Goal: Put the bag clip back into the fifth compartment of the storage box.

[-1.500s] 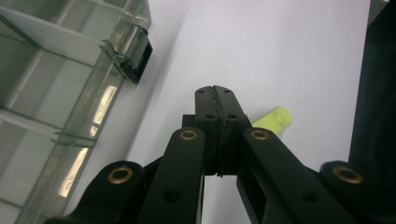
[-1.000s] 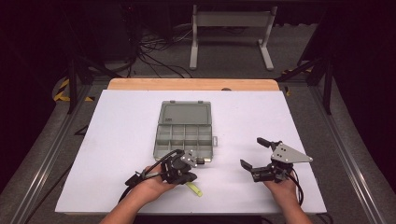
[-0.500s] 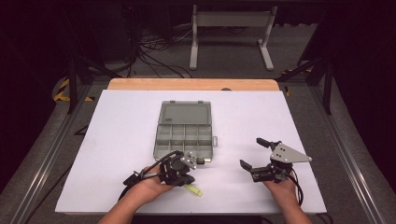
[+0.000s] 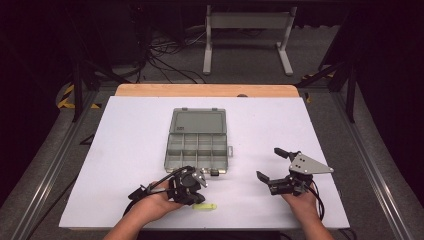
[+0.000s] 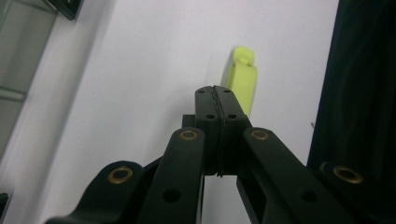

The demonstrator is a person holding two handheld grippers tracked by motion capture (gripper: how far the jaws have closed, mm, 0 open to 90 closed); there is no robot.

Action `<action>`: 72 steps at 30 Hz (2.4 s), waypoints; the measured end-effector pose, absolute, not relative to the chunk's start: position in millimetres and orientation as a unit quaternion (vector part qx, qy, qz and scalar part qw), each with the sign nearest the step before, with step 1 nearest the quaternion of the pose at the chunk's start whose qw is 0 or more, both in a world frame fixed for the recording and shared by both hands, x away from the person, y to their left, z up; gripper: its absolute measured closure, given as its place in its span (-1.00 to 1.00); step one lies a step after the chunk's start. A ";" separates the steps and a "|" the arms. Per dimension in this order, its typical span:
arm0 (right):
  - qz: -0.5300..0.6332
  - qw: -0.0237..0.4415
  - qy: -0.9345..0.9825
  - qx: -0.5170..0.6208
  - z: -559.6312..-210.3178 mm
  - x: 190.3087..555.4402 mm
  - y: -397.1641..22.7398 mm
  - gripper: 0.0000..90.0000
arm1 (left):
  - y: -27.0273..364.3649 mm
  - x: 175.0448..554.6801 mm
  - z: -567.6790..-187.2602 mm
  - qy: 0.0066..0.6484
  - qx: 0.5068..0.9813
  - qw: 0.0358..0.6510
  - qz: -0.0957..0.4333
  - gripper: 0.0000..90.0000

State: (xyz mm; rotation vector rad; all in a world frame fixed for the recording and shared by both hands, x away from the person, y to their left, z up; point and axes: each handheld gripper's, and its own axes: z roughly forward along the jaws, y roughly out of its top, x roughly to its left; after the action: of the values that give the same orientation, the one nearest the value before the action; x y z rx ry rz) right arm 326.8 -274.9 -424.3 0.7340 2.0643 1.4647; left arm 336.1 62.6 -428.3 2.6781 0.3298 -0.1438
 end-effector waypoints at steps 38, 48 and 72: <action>0.539 0.245 0.759 0.269 -424.4 326.8 -275.1 -0.94 | 55.0 317.7 -432.1 0.084 0.965 0.244 -0.047 -0.16; 0.537 0.242 0.762 0.269 -424.7 327.1 -274.7 -0.94 | 51.6 317.0 -435.9 0.083 0.969 0.232 -0.031 0.27; 0.535 0.239 0.764 0.269 -425.7 328.2 -274.3 -0.93 | 63.8 316.6 -404.8 0.078 0.959 0.272 -0.009 0.73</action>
State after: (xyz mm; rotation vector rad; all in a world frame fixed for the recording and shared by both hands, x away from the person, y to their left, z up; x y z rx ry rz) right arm 328.2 -274.3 -425.7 0.7369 2.0931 1.4649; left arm 316.6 63.8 -404.8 2.5824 0.2103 -0.0246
